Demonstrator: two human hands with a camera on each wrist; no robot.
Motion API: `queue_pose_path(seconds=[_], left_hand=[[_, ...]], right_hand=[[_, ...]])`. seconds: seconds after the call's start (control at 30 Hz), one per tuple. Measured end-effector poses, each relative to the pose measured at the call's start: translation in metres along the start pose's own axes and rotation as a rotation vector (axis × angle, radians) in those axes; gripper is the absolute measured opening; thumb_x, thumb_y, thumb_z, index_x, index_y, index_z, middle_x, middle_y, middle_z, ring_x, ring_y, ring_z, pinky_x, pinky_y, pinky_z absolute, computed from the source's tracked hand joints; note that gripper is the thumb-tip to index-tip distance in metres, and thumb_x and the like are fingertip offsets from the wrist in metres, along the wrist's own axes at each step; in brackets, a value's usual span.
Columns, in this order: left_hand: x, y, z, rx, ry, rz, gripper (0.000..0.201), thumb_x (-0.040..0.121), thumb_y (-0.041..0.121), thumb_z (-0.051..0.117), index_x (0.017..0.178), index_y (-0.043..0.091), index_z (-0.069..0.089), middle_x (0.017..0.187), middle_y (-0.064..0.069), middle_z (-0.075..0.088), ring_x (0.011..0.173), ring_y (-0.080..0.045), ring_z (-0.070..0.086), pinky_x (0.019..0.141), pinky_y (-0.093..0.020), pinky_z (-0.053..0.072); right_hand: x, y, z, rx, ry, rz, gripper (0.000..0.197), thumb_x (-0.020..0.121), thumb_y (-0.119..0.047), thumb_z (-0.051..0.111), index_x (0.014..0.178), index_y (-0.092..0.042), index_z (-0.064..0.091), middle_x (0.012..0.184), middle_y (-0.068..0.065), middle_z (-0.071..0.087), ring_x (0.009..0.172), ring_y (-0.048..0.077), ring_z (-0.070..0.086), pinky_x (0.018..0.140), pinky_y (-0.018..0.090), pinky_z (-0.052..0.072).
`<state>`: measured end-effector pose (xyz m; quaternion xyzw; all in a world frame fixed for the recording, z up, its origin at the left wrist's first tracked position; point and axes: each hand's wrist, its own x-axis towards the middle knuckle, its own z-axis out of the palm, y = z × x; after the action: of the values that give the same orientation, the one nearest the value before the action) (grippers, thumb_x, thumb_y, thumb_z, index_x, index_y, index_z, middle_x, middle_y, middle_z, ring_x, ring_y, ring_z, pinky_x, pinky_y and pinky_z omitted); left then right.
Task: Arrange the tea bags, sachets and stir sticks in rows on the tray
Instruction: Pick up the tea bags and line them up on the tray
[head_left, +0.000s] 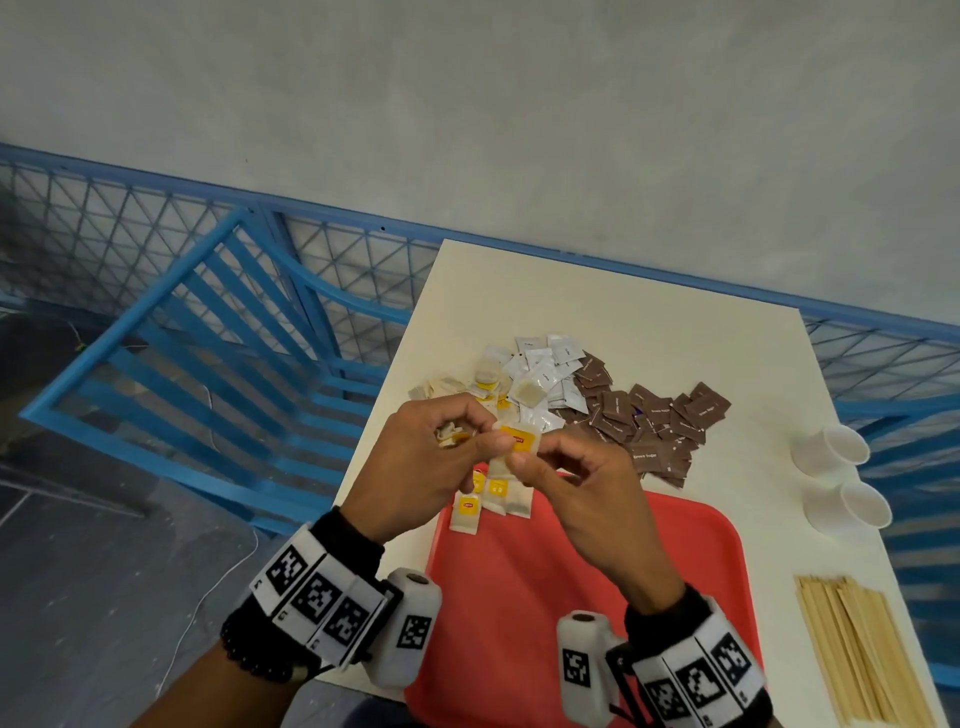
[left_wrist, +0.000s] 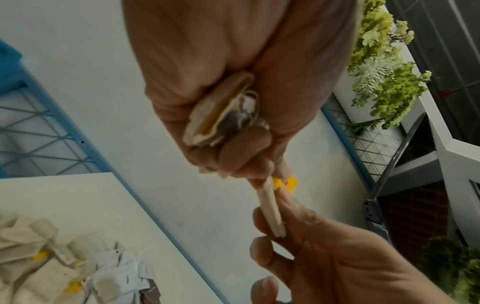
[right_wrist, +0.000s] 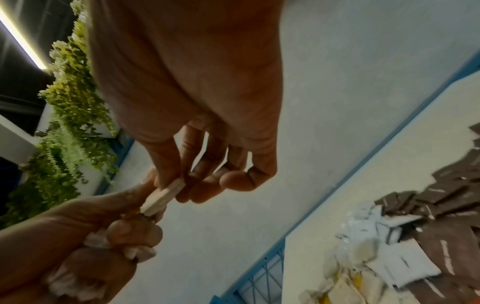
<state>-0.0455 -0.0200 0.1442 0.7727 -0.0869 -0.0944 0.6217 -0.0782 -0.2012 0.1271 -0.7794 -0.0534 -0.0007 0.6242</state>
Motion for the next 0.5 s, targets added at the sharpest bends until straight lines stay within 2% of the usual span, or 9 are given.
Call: queue_pose_path(seconds=[0.07, 0.13, 0.17, 0.27, 0.33, 0.4, 0.5], left_hand=[[0.000, -0.007, -0.003, -0.020, 0.034, -0.032, 0.011, 0.088, 0.018, 0.073, 0.085, 0.008, 0.070, 0.065, 0.001, 0.065, 0.044, -0.011, 0.053, 0.040, -0.015, 0.038], [-0.004, -0.019, -0.008, -0.025, 0.074, -0.092, 0.008, 0.088, 0.021, 0.073, 0.086, 0.013, 0.070, 0.071, -0.008, 0.069, 0.047, -0.013, 0.054, 0.040, -0.018, 0.039], [-0.007, -0.027, -0.011, -0.025, 0.078, -0.128, 0.008, 0.089, 0.022, 0.072, 0.086, 0.015, 0.070, 0.073, -0.012, 0.069, 0.048, -0.014, 0.054, 0.040, -0.021, 0.040], [-0.023, -0.054, -0.019, -0.002, 0.056, -0.246, 0.009, 0.091, 0.024, 0.070, 0.085, 0.017, 0.069, 0.075, -0.011, 0.070, 0.050, -0.017, 0.055, 0.044, -0.027, 0.039], [-0.034, -0.068, -0.022, 0.035, 0.038, -0.304, 0.010, 0.091, 0.025, 0.070, 0.084, 0.018, 0.069, 0.075, -0.009, 0.070, 0.051, -0.016, 0.056, 0.045, -0.029, 0.040], [-0.042, -0.082, -0.023, 0.035, 0.035, -0.354, 0.011, 0.092, 0.026, 0.069, 0.084, 0.018, 0.069, 0.076, -0.008, 0.070, 0.051, -0.015, 0.056, 0.045, -0.029, 0.040], [-0.051, -0.094, -0.025, -0.005, 0.045, -0.414, 0.015, 0.093, 0.028, 0.067, 0.085, 0.016, 0.069, 0.078, -0.009, 0.071, 0.052, -0.016, 0.056, 0.043, -0.027, 0.040]], right_hand=[[0.004, 0.018, 0.001, 0.018, 0.020, 0.050, 0.010, 0.087, -0.021, 0.074, 0.078, -0.017, 0.074, 0.070, 0.001, 0.068, 0.065, 0.016, 0.057, 0.063, 0.027, 0.045], [0.007, 0.049, 0.002, -0.022, 0.019, 0.176, 0.021, 0.088, -0.020, 0.072, 0.073, -0.005, 0.070, 0.067, 0.013, 0.063, 0.061, 0.012, 0.051, 0.060, 0.024, 0.041], [0.007, 0.071, 0.006, -0.083, 0.021, 0.253, 0.027, 0.089, -0.018, 0.072, 0.068, -0.003, 0.064, 0.061, 0.014, 0.057, 0.058, 0.009, 0.047, 0.058, 0.023, 0.038], [-0.001, 0.139, 0.028, -0.249, 0.018, 0.481, 0.040, 0.087, -0.013, 0.073, 0.055, -0.013, 0.048, 0.055, -0.004, 0.039, 0.050, 0.003, 0.034, 0.055, 0.024, 0.031], [-0.004, 0.169, 0.044, -0.231, 0.032, 0.595, 0.040, 0.084, -0.011, 0.074, 0.053, -0.018, 0.051, 0.055, -0.011, 0.045, 0.049, 0.000, 0.039, 0.057, 0.023, 0.035], [-0.001, 0.182, 0.057, -0.212, 0.077, 0.653, 0.034, 0.082, -0.010, 0.075, 0.056, -0.017, 0.054, 0.060, -0.008, 0.052, 0.057, 0.005, 0.047, 0.061, 0.025, 0.041], [0.005, 0.190, 0.069, -0.245, 0.158, 0.716, 0.029, 0.084, -0.015, 0.075, 0.060, -0.019, 0.058, 0.070, -0.010, 0.060, 0.071, 0.009, 0.056, 0.070, 0.022, 0.041]])
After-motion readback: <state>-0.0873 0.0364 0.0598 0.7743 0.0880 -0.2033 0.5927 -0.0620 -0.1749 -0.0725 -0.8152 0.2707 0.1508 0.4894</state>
